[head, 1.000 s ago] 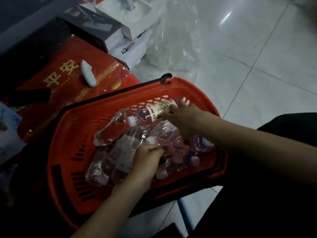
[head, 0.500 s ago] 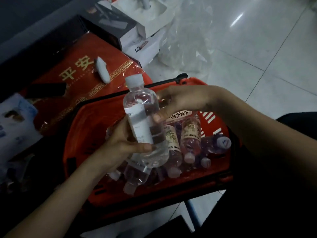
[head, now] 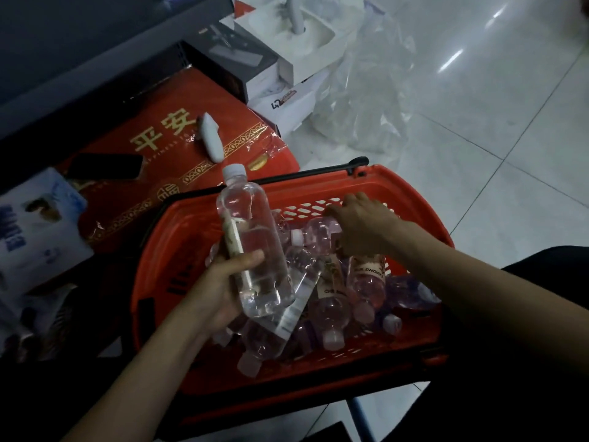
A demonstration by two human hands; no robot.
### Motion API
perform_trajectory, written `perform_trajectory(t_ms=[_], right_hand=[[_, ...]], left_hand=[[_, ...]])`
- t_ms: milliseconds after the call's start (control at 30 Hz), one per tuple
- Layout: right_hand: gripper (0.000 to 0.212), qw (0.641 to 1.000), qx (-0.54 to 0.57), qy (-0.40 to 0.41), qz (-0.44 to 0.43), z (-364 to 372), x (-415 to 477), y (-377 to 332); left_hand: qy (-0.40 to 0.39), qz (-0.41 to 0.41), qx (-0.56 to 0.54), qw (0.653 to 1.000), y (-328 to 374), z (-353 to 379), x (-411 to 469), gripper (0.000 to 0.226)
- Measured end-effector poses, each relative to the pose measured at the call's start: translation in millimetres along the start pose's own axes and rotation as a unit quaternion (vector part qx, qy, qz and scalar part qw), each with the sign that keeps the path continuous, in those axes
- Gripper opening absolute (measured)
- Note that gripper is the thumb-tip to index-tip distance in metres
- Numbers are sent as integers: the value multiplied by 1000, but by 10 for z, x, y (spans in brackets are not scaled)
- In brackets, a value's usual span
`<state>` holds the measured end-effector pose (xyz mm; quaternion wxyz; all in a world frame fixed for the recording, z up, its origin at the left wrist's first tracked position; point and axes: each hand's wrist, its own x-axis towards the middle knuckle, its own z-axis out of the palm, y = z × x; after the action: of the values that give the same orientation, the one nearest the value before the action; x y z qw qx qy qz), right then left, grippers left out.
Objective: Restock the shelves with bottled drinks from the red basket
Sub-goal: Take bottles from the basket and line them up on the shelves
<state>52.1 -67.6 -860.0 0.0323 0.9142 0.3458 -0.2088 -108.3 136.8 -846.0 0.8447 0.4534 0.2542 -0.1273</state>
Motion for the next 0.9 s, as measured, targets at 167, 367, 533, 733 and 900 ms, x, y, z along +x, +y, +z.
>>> perform_trajectory(t_ms=[167,367,533,733,900], right_hand=[[75,991,115,-61,15,17,25,64],[60,930,367,-31,1,-402,-203,55],[57,785,618,-38,-34,-738,-539,-294],[58,727,678,12,-106,-1229,-701,-803],[61,704,678,83,-194,-2056,-682,-1254]], left_hand=[[-38,-21,-106,993,-7,-57,-10,88],[37,48,26,998,132,-24,-122,91],[63,122,100,985,456,27,-369,87],[66,197,146,967,1066,162,-926,67],[102,306,177,930,1835,225,-1476,64]])
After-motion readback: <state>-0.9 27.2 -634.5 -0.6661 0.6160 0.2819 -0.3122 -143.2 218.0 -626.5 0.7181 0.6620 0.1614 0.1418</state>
